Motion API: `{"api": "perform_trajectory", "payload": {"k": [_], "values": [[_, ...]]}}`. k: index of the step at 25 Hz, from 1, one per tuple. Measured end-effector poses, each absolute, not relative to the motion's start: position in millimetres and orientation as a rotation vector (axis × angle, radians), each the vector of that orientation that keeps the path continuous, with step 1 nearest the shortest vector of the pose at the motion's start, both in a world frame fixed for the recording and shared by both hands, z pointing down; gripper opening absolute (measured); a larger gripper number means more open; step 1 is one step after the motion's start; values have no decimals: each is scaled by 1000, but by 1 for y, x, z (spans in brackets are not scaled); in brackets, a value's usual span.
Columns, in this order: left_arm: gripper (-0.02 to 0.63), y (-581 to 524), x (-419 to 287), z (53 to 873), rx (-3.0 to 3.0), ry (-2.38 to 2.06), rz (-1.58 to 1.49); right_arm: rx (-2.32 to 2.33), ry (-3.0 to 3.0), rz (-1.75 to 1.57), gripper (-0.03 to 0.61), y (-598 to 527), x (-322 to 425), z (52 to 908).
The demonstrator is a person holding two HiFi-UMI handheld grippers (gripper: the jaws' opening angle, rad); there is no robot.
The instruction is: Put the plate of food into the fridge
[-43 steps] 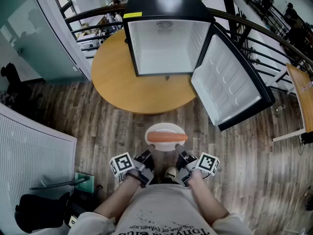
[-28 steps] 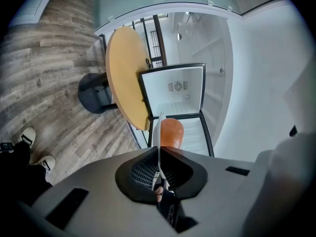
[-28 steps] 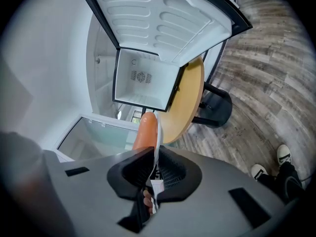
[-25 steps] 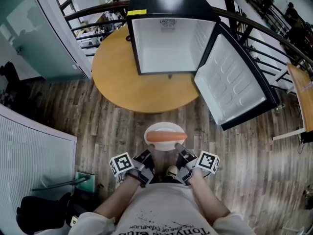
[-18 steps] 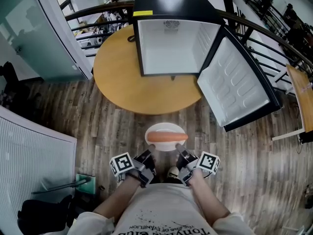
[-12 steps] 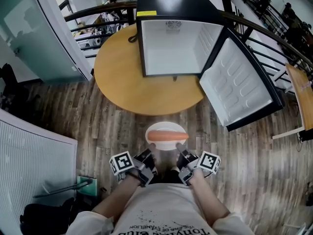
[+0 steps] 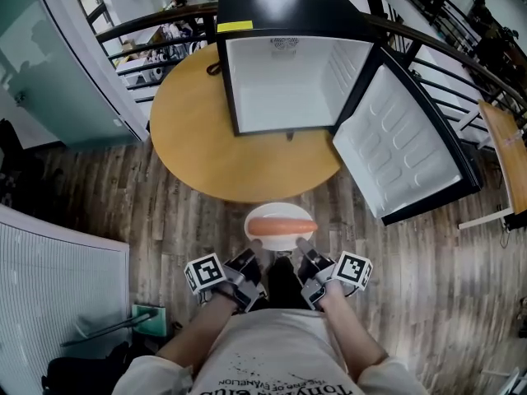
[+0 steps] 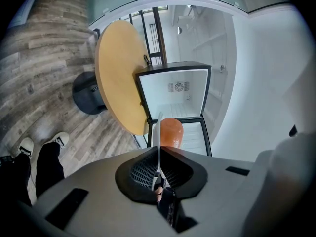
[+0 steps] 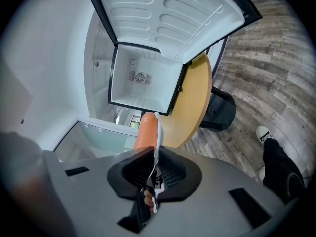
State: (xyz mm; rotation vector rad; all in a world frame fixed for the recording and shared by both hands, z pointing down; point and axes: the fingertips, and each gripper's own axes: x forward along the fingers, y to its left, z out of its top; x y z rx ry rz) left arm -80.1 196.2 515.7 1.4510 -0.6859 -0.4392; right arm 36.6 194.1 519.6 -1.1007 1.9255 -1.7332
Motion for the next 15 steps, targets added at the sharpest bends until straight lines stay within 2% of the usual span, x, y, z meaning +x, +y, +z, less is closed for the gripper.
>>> {"api": "perform_trajectory", "payload": {"k": [15], "values": [[32, 65, -53, 521, 1426, -736, -457, -1054, 1953, -1769, 46, 57, 63, 522]]}}
